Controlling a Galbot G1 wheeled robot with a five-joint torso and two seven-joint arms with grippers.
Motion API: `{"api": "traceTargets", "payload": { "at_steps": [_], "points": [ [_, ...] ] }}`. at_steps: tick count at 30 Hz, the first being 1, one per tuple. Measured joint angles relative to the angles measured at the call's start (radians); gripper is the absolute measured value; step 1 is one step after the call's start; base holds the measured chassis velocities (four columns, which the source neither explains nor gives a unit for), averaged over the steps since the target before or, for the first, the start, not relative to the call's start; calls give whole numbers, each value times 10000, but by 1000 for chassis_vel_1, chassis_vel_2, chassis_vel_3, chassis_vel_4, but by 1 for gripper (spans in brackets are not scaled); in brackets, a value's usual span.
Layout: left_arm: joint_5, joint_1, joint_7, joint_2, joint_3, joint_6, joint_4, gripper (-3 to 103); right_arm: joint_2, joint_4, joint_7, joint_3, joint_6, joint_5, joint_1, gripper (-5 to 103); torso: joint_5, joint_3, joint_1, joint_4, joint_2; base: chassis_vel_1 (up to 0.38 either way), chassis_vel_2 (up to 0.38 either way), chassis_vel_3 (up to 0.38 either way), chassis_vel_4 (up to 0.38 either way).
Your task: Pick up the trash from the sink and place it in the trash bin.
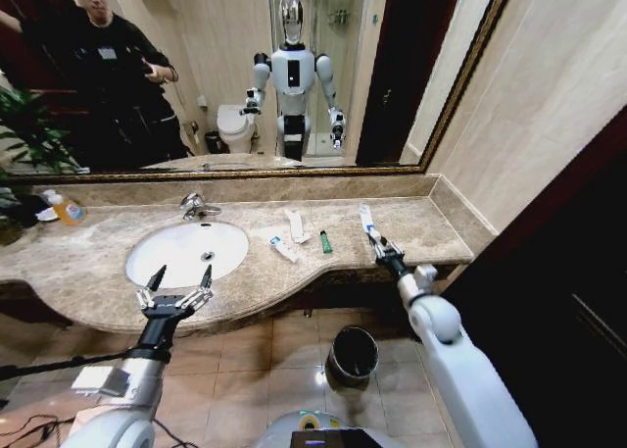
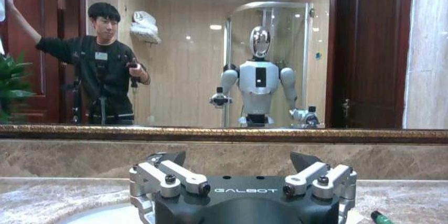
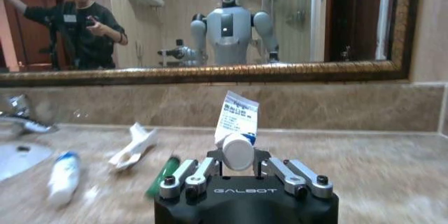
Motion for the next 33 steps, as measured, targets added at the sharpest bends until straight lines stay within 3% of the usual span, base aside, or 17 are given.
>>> {"api": "traceTargets", "payload": {
  "at_steps": [5,7,12,16,27,33],
  "points": [
    [0,0,-1,-1,0,0,0,100,-25,338,-172,288,968,5,-1348,25,-1,0,0,0,0,0,0,0,0],
    [0,-1,0,-1,0,0,0,100,127,330,-176,241,1799,-88,-2274,25,-1,0,0,0,0,0,0,0,0],
    [0,0,0,-1,0,0,0,100,456,-476,-170,-98,2821,-649,-3136,25,-1,0,-1,-1,1,0,0,0,0],
    [0,0,0,-1,0,0,0,100,613,-1100,-133,-237,2960,-803,-3085,25,-1,0,-1,0,0,0,0,0,0],
    [-1,0,0,-1,0,0,0,100,1737,-5845,-425,-450,2664,-1791,-1186,25,1,2,2,1,-2,0,0,0,0],
    [0,0,0,0,0,0,0,100,2167,-7364,-453,-398,2669,-2334,-642,25,0,2,1,1,-2,0,0,0,0]
  ]
}}
